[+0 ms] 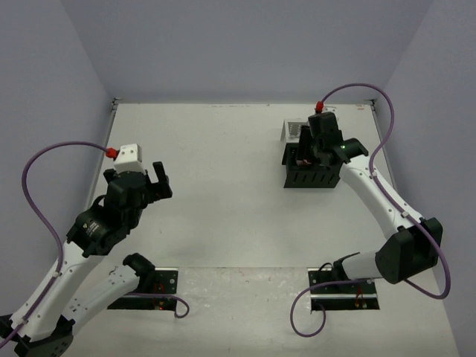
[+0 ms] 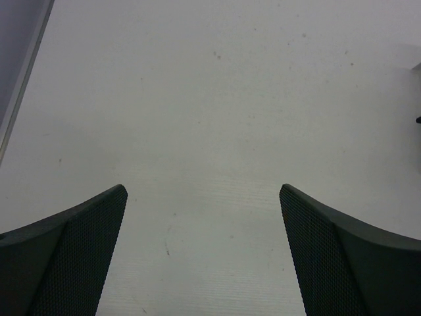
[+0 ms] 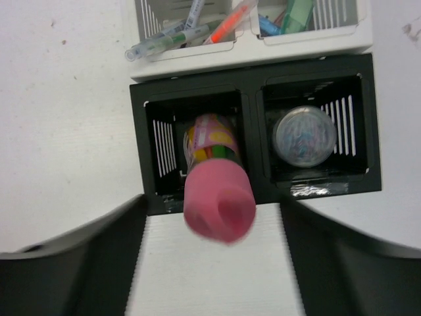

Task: Sort the stationery into containers
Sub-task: Place the stationery in the storage box, then reset both arms

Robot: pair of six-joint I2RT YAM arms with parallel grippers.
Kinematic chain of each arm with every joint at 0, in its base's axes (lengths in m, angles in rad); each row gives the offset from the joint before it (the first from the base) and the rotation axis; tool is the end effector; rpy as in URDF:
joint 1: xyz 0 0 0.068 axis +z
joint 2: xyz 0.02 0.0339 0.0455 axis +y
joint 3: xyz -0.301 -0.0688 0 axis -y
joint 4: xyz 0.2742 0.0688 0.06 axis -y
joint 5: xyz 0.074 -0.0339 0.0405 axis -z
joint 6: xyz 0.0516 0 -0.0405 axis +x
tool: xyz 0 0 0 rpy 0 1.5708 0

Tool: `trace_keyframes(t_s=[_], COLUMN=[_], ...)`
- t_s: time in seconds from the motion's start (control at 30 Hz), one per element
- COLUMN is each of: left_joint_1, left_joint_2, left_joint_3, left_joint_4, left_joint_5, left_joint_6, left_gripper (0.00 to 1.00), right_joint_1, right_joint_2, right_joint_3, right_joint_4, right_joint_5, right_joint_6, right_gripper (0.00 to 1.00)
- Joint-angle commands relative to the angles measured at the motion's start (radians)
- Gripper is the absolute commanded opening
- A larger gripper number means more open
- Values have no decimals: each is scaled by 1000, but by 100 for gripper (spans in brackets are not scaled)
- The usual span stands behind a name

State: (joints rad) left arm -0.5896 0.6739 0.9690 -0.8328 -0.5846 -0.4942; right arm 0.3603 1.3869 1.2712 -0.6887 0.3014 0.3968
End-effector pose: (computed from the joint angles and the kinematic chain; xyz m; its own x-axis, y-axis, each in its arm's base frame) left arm 0.1241 -0.0487 0.3786 -0.4078 -0.2031 -0.8902 -0.1405 0.9773 -0.1586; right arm 0.3140 0.1019 0.3486 -0.6774 0.1392 -0.7223 0.1277 0.9893 0.0708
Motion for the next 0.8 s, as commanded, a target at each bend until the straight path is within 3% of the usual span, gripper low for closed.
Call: trace_keyframes(t_s=[0.0,0.23,0.33,0.5,0.63,0.77], left_joint_1=[-1,-1,2,7,7,7], left_joint_2=[2,8,2,-10,-62,-129], left_joint_3=[-34,-78,-88,-16,54,69], left_joint_4=[61,87,80,-10,-15,53], left_joint_5=[-15,-127,-225,-344,-354,-339], left_joint_6=[23,-47,-101,-185,-160,-62], left_gripper=[100,100,100,100,100,100], right_joint_1=[-2,-1,4,12,14,14], right_joint_2=[24,-84,-232,-613,-847,-919], right_joint_3=[106,157,105,-36,-45,32], right_joint_4=[-49,-96,-104,-47,-81,-184], right_joint_5=[54,52,73,98,41,74], right_joint_6=[-5,14,51,30,-41,-72], right_gripper=[98,99,99,99,99,99])
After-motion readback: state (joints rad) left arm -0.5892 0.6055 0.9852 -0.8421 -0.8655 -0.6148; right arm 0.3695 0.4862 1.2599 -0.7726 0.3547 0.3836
